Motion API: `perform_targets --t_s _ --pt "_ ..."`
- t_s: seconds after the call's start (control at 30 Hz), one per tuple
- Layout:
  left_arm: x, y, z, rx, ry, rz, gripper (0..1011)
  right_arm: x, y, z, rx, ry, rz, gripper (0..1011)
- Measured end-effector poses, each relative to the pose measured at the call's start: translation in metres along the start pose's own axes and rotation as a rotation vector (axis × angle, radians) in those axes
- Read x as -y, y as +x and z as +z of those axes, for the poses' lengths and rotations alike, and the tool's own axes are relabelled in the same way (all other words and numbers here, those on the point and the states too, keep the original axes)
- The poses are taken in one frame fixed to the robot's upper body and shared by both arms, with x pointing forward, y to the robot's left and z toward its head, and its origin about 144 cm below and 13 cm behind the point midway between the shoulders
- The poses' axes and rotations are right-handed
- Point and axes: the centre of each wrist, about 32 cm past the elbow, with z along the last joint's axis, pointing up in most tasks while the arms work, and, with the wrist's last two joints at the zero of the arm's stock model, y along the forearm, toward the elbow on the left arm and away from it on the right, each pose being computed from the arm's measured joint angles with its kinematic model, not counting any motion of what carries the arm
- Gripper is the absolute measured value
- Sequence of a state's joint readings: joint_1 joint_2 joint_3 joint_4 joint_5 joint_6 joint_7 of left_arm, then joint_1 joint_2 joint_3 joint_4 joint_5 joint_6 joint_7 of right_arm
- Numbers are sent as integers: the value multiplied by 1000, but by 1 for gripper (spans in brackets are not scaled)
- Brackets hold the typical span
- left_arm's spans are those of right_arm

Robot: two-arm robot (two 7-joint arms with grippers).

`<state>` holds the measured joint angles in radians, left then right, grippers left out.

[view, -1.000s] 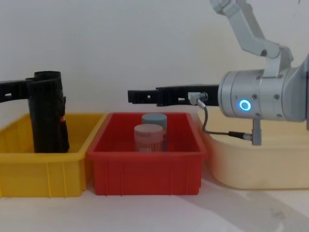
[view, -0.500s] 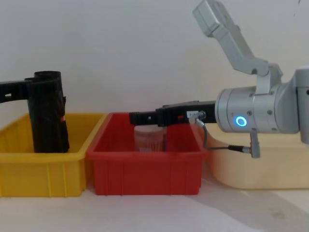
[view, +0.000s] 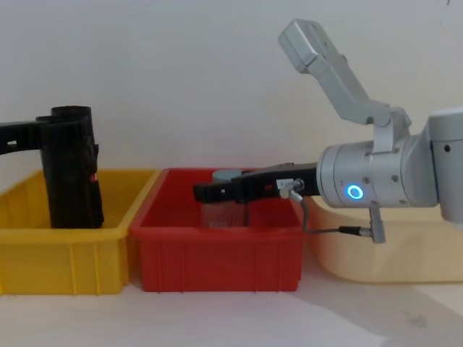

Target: Pick up the garbage bag with the one hand and transfer it to the other hand.

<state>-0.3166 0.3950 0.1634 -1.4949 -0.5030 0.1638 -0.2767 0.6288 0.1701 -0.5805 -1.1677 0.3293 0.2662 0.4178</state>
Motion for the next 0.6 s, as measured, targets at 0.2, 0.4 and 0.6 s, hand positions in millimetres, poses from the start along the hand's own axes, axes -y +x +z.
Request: perform_targets --t_s 0.2,0.4,0.6 --pt "0 0 0 0 0 0 1001 -3 3 -1 3 -13 1 999" --pt "0 0 0 0 0 0 1001 -5 5 -2 4 -25 4 999" --pt "0 0 0 0 0 0 927 -6 6 -2 3 -33 5 979"
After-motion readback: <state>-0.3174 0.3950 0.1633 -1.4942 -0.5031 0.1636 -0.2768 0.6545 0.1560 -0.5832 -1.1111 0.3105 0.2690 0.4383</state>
